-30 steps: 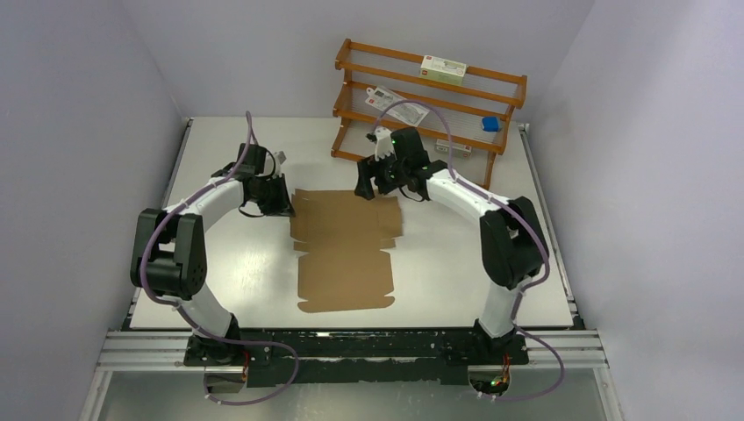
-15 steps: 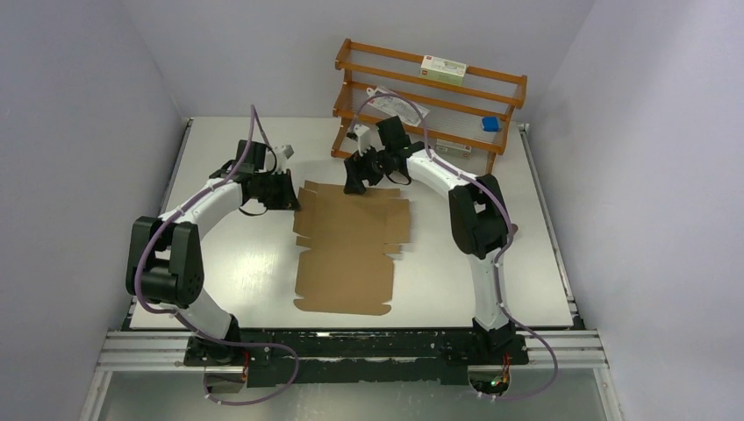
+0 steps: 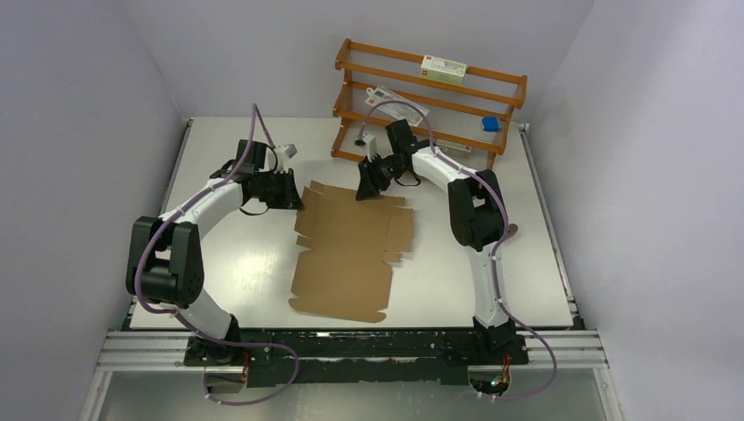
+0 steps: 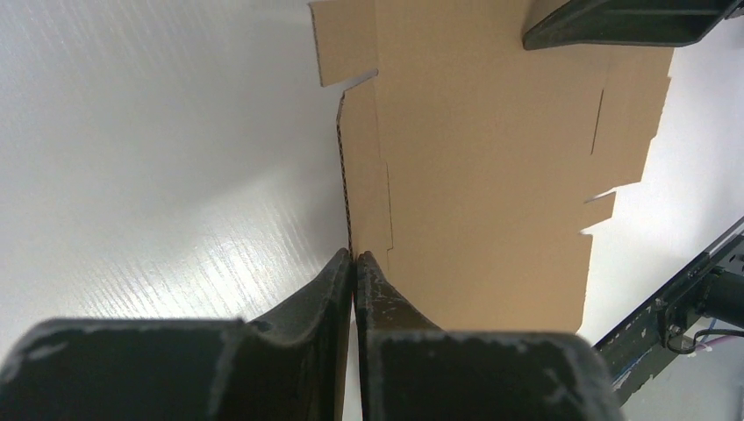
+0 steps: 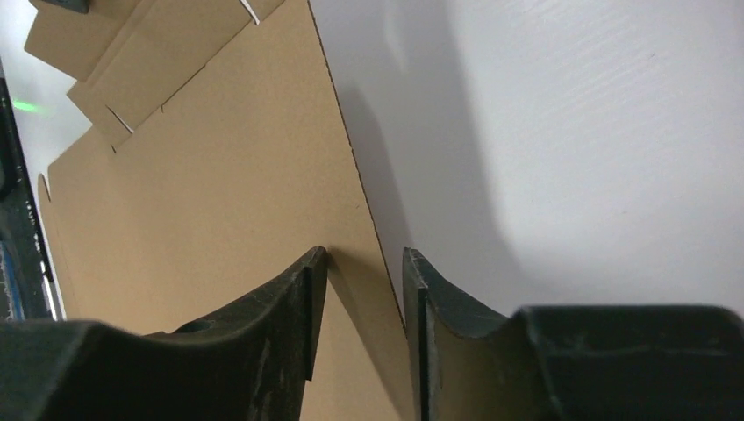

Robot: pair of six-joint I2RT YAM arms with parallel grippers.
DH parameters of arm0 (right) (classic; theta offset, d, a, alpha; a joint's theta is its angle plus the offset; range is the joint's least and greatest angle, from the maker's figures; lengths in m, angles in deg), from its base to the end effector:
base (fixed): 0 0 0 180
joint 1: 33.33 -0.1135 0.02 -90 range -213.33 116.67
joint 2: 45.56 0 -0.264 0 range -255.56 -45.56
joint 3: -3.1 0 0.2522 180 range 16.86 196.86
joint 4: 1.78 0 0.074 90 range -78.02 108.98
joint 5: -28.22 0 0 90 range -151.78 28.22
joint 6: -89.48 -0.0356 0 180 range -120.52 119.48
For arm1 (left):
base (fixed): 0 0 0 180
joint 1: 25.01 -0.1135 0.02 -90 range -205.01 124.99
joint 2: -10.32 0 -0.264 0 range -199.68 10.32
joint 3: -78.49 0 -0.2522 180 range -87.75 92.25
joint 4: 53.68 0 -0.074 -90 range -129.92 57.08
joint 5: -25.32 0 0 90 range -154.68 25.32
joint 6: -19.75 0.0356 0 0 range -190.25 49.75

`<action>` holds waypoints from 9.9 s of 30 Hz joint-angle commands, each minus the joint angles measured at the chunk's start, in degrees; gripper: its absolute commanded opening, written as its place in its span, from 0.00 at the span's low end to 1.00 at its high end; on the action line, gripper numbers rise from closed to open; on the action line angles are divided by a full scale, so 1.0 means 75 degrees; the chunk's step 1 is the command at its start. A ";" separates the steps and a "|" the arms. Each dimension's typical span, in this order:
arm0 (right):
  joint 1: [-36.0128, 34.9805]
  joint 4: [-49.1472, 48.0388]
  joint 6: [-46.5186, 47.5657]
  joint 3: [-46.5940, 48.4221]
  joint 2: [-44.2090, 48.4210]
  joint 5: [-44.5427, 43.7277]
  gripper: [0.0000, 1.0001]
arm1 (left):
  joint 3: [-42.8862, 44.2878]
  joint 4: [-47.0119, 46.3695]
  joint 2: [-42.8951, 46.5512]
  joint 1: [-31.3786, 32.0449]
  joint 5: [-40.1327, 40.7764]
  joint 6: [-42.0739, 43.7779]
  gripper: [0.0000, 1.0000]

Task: Fold the paper box

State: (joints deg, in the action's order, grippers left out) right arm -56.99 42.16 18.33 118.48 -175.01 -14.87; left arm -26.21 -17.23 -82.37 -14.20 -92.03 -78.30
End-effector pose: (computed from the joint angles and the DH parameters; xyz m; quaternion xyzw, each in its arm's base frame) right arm 0.4333 0.2182 0.1727 -0.4219 0.7821 0.3929 0.2365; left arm 0.3264 -0.0790 0.2166 0.0956 0.9216 -0.2711 0.2606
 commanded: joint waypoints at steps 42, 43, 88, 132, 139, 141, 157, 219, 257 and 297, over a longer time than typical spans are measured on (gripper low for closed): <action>-0.0193 -0.3343 -0.0405 -0.3540 0.2206 -0.1043 0.00 | -0.1681 -0.2782 0.0245 0.2635 0.1915 -0.4059 0.29; -0.0232 -0.3379 -0.0369 -0.3583 0.2238 -0.1135 0.00 | -0.1713 -0.2939 0.0104 0.2672 0.1888 -0.4153 0.28; -0.2628 -0.5553 0.2024 -0.6307 0.3562 -0.6059 0.00 | -0.2350 -0.4367 -0.1157 0.2766 0.1820 -0.4814 0.27; -0.2533 -0.4047 0.1555 -0.5267 0.4290 -0.5154 0.00 | -0.3232 -0.3343 -0.0240 0.2575 0.2323 -0.4436 0.12; -0.3065 -0.3828 0.1394 -0.5726 0.4698 -0.5678 0.00 | -0.3382 -0.3732 -0.0440 0.2579 0.2275 -0.4693 0.12; -0.3226 -0.3853 0.1333 -0.5879 0.4805 -0.5823 0.00 | -0.3405 -0.3872 -0.0489 0.2576 0.2265 -0.4768 0.12; -0.4286 -0.3790 0.0818 -0.6334 0.5083 -0.6466 0.00 | -0.3545 -0.4517 -0.0872 0.2577 0.2315 -0.5143 0.13; -0.4108 -0.7095 0.5235 -0.6317 0.4908 -0.8622 0.00 | -0.1485 -0.3424 0.0859 0.0536 0.1351 -0.4371 0.20; -0.4494 -0.8735 0.7048 -0.7161 0.4195 -0.9299 0.00 | -0.3770 -0.6192 0.0276 -0.0041 0.1721 -0.4458 0.43; -0.5218 -0.9210 0.7634 -0.8065 0.4407 -1.0353 0.00 | -0.3958 -0.6174 0.2887 0.0079 0.3233 -0.3105 0.46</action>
State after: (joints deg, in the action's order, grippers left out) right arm -95.39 -28.73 74.76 58.20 -143.54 -92.04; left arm -57.53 -62.95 -60.92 -10.77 -69.41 -101.56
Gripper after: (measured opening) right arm 0.025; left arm 0.453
